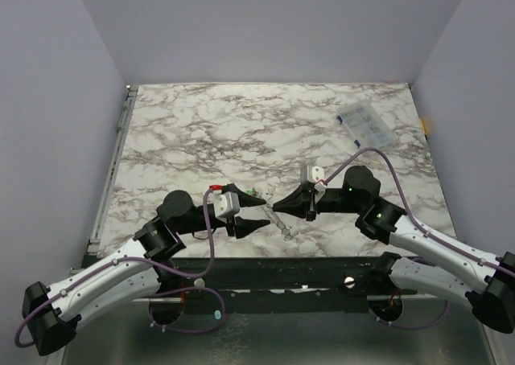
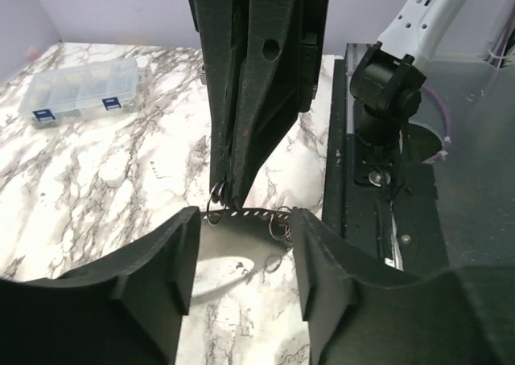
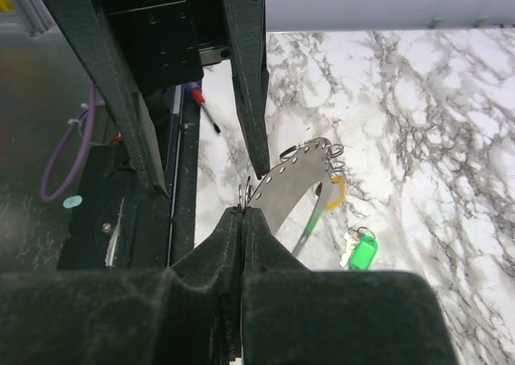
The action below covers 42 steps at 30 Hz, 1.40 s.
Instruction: Put the keys on the keyring
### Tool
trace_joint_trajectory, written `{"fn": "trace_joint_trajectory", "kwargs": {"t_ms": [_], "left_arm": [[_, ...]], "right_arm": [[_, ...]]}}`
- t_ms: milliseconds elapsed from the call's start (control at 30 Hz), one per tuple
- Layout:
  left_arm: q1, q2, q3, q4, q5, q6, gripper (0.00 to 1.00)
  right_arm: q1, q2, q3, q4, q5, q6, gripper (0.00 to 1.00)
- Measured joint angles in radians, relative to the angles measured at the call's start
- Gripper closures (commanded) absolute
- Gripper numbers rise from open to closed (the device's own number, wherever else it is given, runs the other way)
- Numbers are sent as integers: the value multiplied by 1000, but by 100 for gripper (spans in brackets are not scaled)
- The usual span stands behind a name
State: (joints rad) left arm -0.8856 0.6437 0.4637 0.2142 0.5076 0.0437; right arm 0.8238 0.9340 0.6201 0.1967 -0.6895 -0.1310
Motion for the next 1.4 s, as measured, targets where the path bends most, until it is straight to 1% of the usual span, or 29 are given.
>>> {"fn": "trace_joint_trajectory", "kwargs": {"t_ms": [200,433,733,867,1000,1400], "left_arm": [[0,-30,0,0,-29,-1,45],[2,-70,0,7,-40,-1,51],[14,-75,0,9,-38,0,51],[14,-74,0,9,-37,0,53],[15,-72,0,9,-32,0,58],[16,-42,0,9,5,-2,62]], "right_arm": [[0,-30,-39,73,45,34,99],[0,-33,-82,143,58,98,99],[0,-65,-93,208,80,153,99],[0,-69,-109,239,80,177,99],[0,-68,-117,273,75,200,99],[0,-34,-120,378,14,253,99]]}}
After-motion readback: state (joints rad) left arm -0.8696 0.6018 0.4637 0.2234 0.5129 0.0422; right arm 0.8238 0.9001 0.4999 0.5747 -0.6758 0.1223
